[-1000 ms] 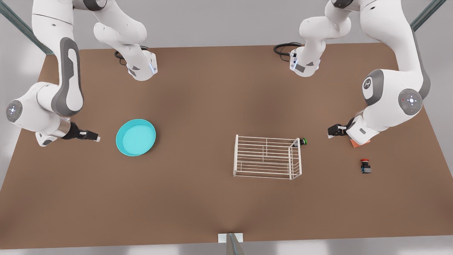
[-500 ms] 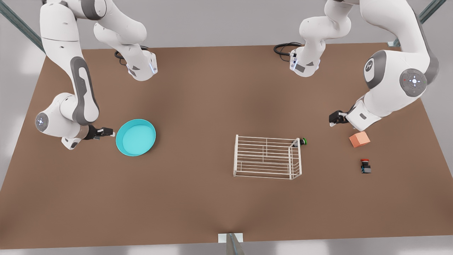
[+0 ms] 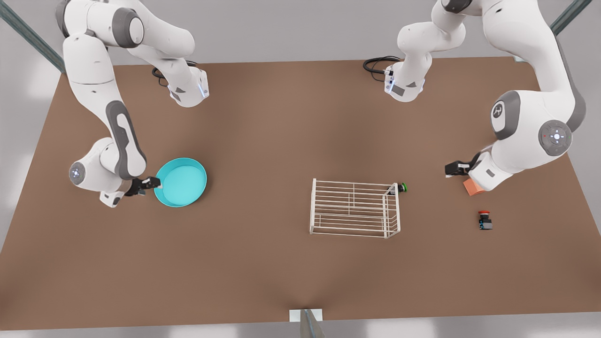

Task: Place the plate on the shelf with right arm and place the red button switch in the plate with left arm

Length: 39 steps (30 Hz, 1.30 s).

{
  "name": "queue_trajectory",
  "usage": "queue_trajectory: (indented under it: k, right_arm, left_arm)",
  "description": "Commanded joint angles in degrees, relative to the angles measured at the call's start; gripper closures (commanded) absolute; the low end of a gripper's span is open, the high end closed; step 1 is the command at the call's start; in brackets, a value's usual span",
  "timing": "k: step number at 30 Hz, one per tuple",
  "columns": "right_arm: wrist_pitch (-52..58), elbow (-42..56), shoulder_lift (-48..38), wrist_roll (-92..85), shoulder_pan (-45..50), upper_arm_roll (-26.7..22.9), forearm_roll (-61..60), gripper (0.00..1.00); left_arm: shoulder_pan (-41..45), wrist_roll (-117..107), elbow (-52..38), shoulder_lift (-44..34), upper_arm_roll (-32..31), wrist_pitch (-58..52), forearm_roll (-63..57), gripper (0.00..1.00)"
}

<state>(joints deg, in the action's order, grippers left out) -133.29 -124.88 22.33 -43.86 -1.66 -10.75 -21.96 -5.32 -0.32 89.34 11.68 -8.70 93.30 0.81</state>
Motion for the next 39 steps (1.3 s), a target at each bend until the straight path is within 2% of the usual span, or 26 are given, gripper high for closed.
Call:
queue_trajectory:
  k: [1, 5, 12, 14, 17, 21, 24, 33, 39]
  right_arm:
    - [-2.41, -0.02, 0.52, -10.20, -0.01, 0.20, -1.86, 0.08]
    - [-2.06, -0.28, 1.48, -10.28, -0.19, 0.64, -2.12, 0.19]
    - [-1.62, -1.07, 2.80, -11.87, -0.28, 1.35, -3.53, 0.26]
    - [-1.62, -1.07, 2.98, -12.04, -0.28, 1.35, -3.53, 0.38]
    - [-1.53, -0.98, 2.89, -12.74, -1.07, 1.35, -3.44, 0.49]
    - [-1.36, -0.98, 2.71, -12.83, -1.07, 1.43, -3.44, 0.66]
    - [-1.36, -0.98, 2.71, -13.18, -1.07, 1.35, -3.44, 0.74]
    - [3.65, -0.54, -0.89, -12.57, -0.63, 1.43, -3.53, 0.78]
    - [10.77, 1.30, -5.55, -9.58, -0.54, 3.37, -3.62, 0.78]
  left_arm:
    - [-0.21, 0.23, -0.04, 0.01, 0.00, 1.27, -0.11, 0.00]
    - [-0.56, 0.23, 0.22, 0.19, -0.44, 2.06, -0.55, 0.00]
    - [-0.13, 2.60, -0.48, -1.48, -2.55, 4.34, -0.46, 0.00]
    - [-0.21, 2.60, -0.39, -2.89, -2.55, 4.52, -0.72, 0.00]
    - [-1.18, 1.90, -0.39, -3.77, -1.85, 1.71, -0.81, 0.00]
    - [-2.76, 0.75, 0.31, -0.17, -1.85, 1.79, -0.81, 0.00]
    - [-4.43, 1.19, 0.49, 0.01, -1.58, 1.44, -1.52, 0.00]
    - [-5.84, 1.28, 1.36, 0.01, -0.97, 2.58, -1.60, 0.00]
    - [-9.97, 5.67, 2.24, 7.13, -0.62, 17.34, -4.94, 0.00]
